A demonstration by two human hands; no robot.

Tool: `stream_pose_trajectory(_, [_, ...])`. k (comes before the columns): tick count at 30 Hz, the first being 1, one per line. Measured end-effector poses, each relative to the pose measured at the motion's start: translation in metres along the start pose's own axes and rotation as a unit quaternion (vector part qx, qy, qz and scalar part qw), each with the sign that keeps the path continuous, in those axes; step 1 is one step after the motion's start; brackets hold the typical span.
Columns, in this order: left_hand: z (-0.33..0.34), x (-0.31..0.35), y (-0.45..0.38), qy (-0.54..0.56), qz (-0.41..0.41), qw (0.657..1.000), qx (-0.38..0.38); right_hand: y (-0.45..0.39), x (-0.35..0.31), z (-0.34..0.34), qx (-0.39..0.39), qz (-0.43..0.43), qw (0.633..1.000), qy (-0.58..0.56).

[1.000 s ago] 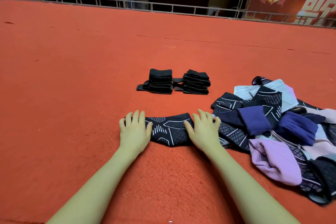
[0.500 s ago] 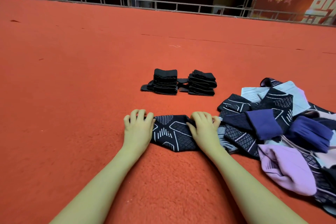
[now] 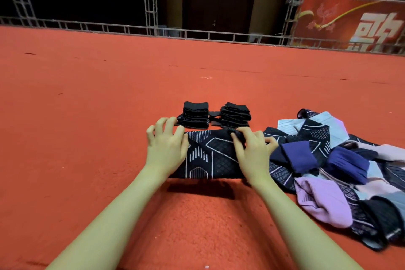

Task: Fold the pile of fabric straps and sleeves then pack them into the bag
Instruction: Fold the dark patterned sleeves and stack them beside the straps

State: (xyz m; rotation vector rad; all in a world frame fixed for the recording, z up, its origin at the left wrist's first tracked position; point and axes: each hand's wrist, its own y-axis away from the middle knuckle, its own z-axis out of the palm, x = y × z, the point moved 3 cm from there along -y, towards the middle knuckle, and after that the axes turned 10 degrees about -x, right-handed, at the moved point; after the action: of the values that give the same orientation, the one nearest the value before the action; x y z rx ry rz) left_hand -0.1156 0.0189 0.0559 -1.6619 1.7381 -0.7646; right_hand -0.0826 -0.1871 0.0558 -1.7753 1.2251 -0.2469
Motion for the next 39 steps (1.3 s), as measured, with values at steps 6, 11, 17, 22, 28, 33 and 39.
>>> stream_pose_trajectory(6, [0.033,0.028,-0.008,0.006,-0.020,0.974,-0.226,0.003,0.039,0.012,-0.172,0.103,0.972,0.125])
stream_pose_trajectory(11, [0.062,0.071,0.029,0.080,0.028,0.897,-0.434,0.026,0.070,0.024,-0.281,0.130,0.927,0.210])
stream_pose_trajectory(17, [0.087,0.081,0.060,0.075,-0.069,0.833,-0.543,0.063,0.082,0.025,-0.249,0.128,0.938,0.204])
stream_pose_trajectory(22, [0.086,0.085,0.064,0.074,-0.103,0.842,-0.524,0.069,0.074,0.027,-0.199,0.124,0.948,0.215])
stream_pose_trajectory(28, [0.081,0.084,0.069,0.087,-0.089,0.867,-0.482,0.080,0.072,0.033,-0.141,0.140,0.961,0.191])
stream_pose_trajectory(33, [0.076,0.090,0.071,0.122,0.003,0.875,-0.469,0.083,0.072,0.034,-0.103,0.100,0.978,0.153])
stream_pose_trajectory(39, [0.070,0.089,0.067,0.114,0.014,0.900,-0.421,0.055,0.073,0.023,-0.048,0.102,0.989,0.091])
